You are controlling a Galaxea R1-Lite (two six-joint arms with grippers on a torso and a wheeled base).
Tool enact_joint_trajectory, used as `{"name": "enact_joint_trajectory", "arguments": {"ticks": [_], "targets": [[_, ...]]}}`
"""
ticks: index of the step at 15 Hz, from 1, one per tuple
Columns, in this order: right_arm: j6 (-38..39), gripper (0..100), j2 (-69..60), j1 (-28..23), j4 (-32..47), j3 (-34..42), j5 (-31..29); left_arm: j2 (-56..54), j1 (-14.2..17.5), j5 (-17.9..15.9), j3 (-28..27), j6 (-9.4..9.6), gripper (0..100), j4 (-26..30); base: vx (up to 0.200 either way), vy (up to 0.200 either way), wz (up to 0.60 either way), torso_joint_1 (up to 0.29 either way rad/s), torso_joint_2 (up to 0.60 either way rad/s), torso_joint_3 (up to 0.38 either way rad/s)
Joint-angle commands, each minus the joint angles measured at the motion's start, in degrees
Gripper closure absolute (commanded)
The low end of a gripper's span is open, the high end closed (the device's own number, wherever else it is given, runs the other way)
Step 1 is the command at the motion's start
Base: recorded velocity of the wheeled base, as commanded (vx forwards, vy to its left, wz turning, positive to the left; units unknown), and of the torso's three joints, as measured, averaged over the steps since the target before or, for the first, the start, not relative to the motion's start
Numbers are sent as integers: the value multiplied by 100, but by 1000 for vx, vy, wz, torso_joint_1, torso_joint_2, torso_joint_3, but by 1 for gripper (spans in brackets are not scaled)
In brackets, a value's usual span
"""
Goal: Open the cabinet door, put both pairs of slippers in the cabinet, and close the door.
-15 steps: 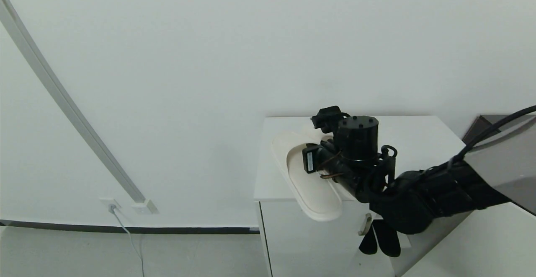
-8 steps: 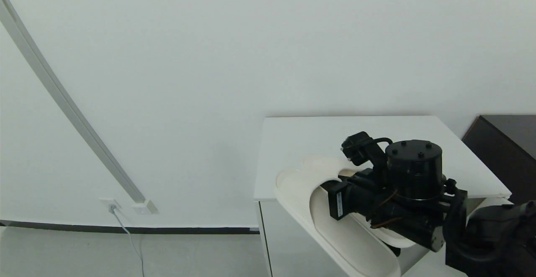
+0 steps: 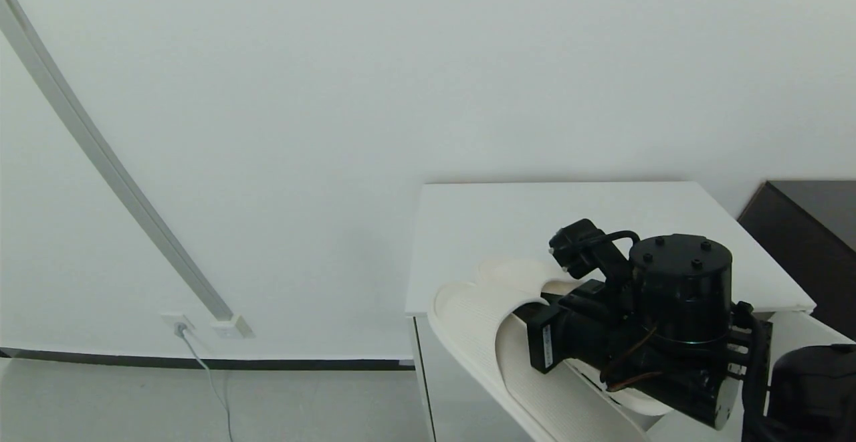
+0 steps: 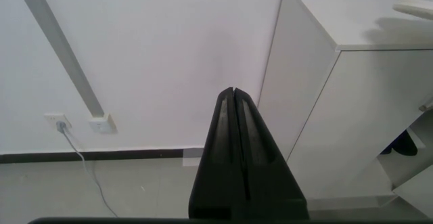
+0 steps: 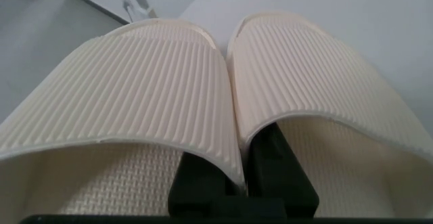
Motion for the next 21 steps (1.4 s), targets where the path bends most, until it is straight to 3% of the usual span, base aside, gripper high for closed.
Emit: {"name": "enact_joint_trajectory", "arguments": {"ticks": [1,4,16,21], "targets": [[-3,100,-31,20,1,24,3,0,1,0,9,3,100,0,-200,0,0,7,17,-12],[-3,100,-31,20,1,32,3,9,1,0,1,3,100,0,-200,0,0,-12,-6,5],[-20,100,-49,64,-16,67,-6,9,1,0,1,3,100,0,0,0,0,0,0,0],[-20,100,-49,91,-16,59,-6,9,1,0,1,3,100,0,0,-200,0,1,1,2]]}}
